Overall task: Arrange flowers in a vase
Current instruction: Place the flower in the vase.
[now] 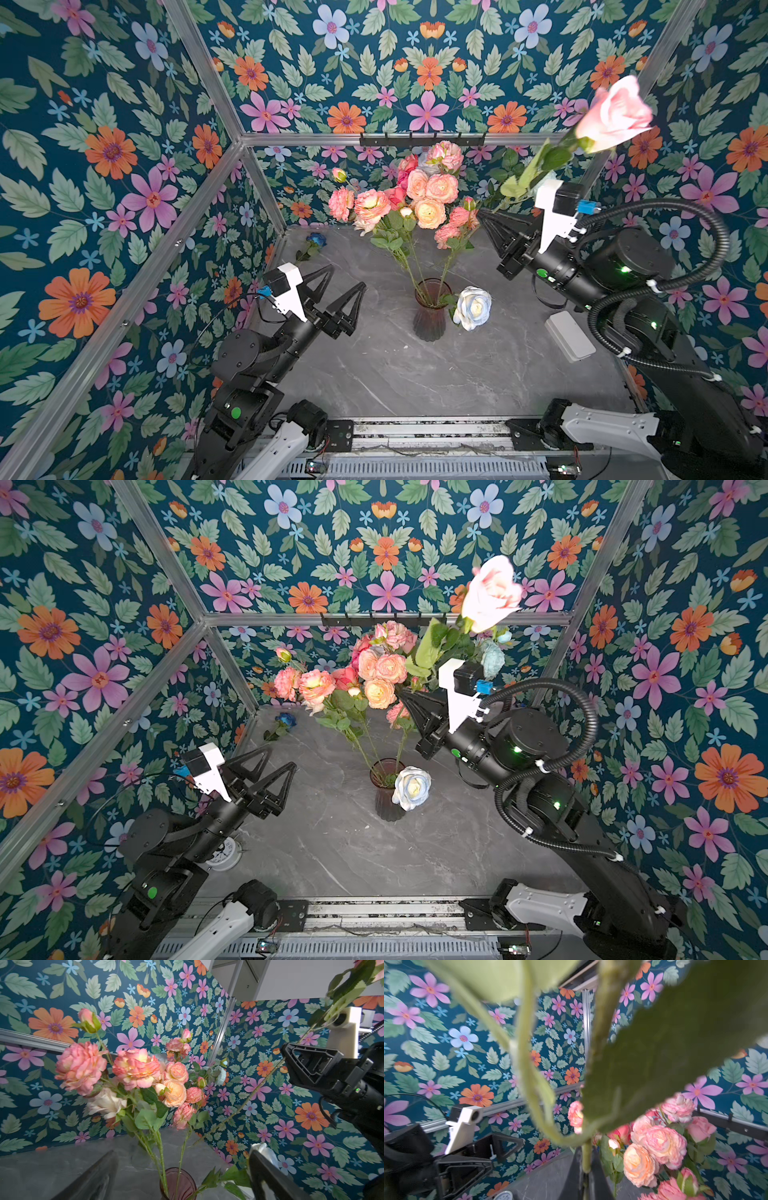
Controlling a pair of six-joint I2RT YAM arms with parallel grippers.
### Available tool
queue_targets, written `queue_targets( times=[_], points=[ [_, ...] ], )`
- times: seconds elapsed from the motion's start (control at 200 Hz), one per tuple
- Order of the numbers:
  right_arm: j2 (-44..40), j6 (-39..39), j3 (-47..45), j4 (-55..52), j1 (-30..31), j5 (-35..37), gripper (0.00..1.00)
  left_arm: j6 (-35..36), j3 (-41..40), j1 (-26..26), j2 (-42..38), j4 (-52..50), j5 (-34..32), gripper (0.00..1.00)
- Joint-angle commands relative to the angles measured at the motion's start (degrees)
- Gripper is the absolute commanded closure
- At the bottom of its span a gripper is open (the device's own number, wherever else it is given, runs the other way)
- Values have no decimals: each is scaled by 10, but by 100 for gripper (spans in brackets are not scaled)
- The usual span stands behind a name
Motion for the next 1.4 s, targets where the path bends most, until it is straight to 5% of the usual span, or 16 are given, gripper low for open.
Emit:
queue_targets(
  times=[0.0,0.61,0.795,0.91,1.15,1.395],
  points=[
    [3,-17,-23,24,-16,16,100,-3,-15,0,-16,-15,-68,1],
    [15,50,-161,17,-56,-10,100,0,-24,0,-11,-45,-85,1],
    [-1,71,-198,9,-56,5,54,-1,-20,0,-9,-55,-97,1],
    [-22,78,-216,-2,-56,25,38,-5,-19,0,-4,-60,-107,1],
    [-84,101,-245,-45,-56,63,20,-21,1,0,38,-100,-172,1],
    [-177,107,-285,-43,-57,154,16,-32,52,3,156,-173,-268,2]
  ],
)
